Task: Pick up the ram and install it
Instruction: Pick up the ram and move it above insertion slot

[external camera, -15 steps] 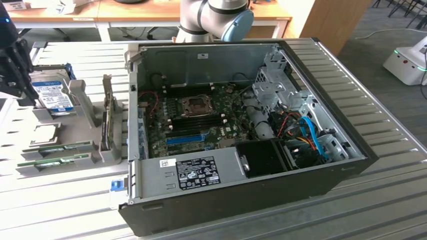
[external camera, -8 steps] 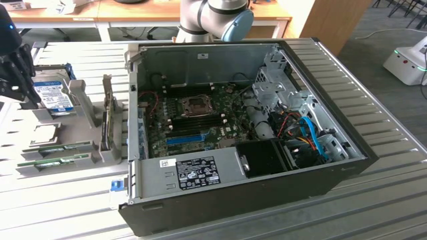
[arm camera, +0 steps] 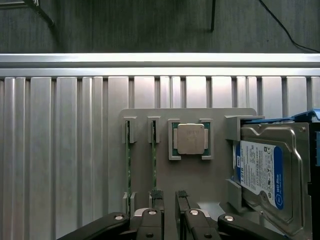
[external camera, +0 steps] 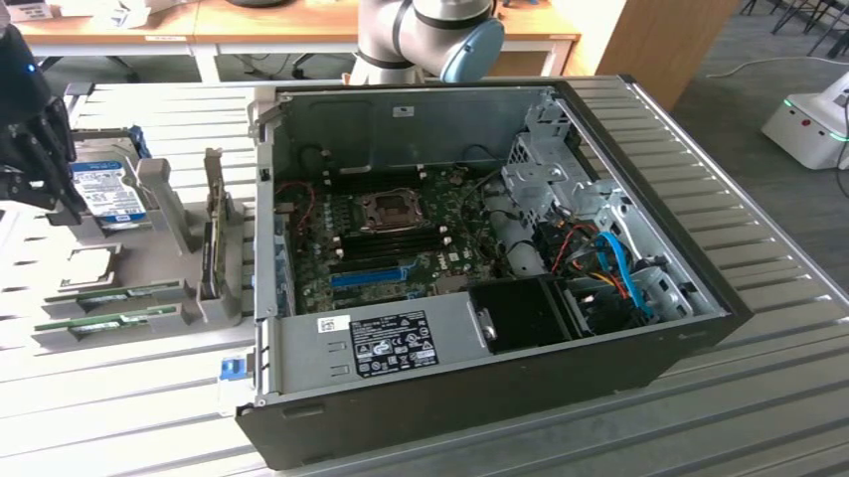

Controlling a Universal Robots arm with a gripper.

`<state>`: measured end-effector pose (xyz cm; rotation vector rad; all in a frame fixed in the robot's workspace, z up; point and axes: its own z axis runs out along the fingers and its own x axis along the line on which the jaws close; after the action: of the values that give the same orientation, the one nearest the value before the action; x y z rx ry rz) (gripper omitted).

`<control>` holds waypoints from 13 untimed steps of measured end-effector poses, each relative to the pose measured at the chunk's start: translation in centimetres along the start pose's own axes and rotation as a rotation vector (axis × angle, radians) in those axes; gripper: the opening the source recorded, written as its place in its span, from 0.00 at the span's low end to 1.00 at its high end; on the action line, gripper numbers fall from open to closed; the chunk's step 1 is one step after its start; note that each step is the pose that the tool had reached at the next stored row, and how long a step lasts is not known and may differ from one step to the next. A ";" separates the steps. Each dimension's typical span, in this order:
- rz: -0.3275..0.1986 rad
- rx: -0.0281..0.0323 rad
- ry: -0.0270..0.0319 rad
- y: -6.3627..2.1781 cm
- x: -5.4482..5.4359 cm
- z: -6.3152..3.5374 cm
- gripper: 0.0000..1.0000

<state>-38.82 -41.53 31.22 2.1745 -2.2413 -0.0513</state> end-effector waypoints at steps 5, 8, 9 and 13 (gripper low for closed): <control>0.000 0.0000 0.0000 -0.01 0.0 0.69 0.24; 0.000 0.0000 0.0001 -0.02 0.0 1.09 0.24; 0.000 0.0000 0.0000 -0.02 0.0 1.23 0.24; 0.000 0.0002 0.0000 -0.03 0.0 1.78 0.24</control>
<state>-38.86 -41.53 29.44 2.1745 -2.2415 -0.0511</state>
